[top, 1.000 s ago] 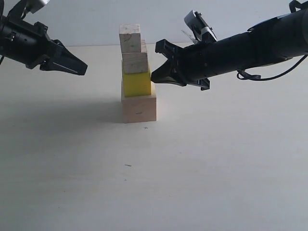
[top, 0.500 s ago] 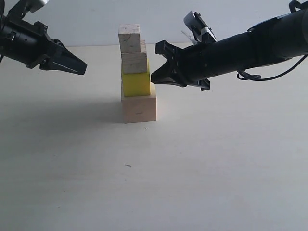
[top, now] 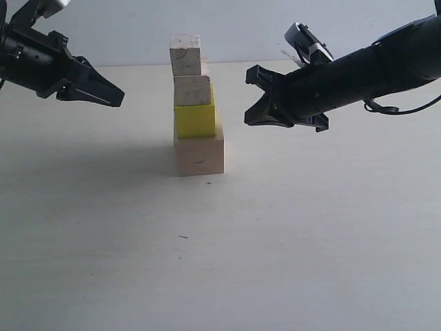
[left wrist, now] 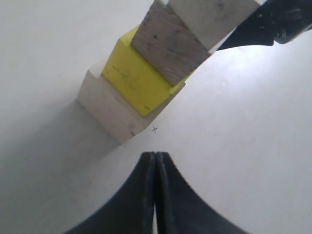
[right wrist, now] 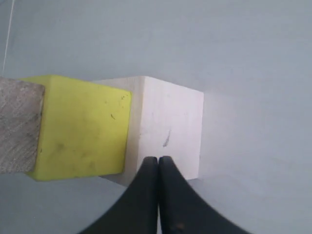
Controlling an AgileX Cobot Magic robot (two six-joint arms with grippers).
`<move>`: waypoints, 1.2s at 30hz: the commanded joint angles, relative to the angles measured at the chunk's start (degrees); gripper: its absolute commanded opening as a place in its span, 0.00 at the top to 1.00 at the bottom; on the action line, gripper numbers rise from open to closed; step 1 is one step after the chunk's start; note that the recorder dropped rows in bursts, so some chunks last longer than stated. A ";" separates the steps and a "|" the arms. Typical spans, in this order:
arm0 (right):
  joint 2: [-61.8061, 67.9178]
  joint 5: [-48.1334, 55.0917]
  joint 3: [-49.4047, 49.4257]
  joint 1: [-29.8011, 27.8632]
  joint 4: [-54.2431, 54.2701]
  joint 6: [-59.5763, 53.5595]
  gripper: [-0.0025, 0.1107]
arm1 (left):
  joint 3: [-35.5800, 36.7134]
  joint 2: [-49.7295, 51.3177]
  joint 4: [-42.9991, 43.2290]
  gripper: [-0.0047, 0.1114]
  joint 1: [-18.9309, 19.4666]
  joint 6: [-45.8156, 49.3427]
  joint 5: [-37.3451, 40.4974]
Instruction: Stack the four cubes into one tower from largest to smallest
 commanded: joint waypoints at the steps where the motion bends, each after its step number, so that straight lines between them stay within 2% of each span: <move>1: 0.87 0.99 -0.20 -0.30 -0.70 1.28 0.98 | 0.11 -0.29 -0.20 0.96 0.09 0.31 -0.19; 8: 3.77 2.94 -0.20 -0.30 -1.21 1.56 0.98 | 0.11 -0.29 -0.20 0.96 0.09 0.31 -0.19; 12: -3.43 -2.46 -0.20 -0.53 -6.69 1.56 0.98 | 0.11 -3.24 1.14 0.96 0.09 0.46 -3.99; 17: -18.25 -15.68 0.41 -0.41 -16.13 1.71 0.98 | 2.61 -12.13 -0.22 0.96 0.09 0.30 -9.70; 22: -31.98 -26.80 6.71 -0.41 -16.28 0.75 0.98 | 11.15 -22.20 -6.28 0.96 0.09 0.71 -20.00; 27: -45.26 -28.96 17.45 -0.41 -16.28 -3.05 0.98 | 20.91 -34.37 -11.49 0.96 0.09 2.46 -32.83; 36: -67.59 -32.32 33.57 -0.41 -16.28 -3.51 0.98 | 37.85 -56.40 -12.32 0.96 0.09 1.76 -42.60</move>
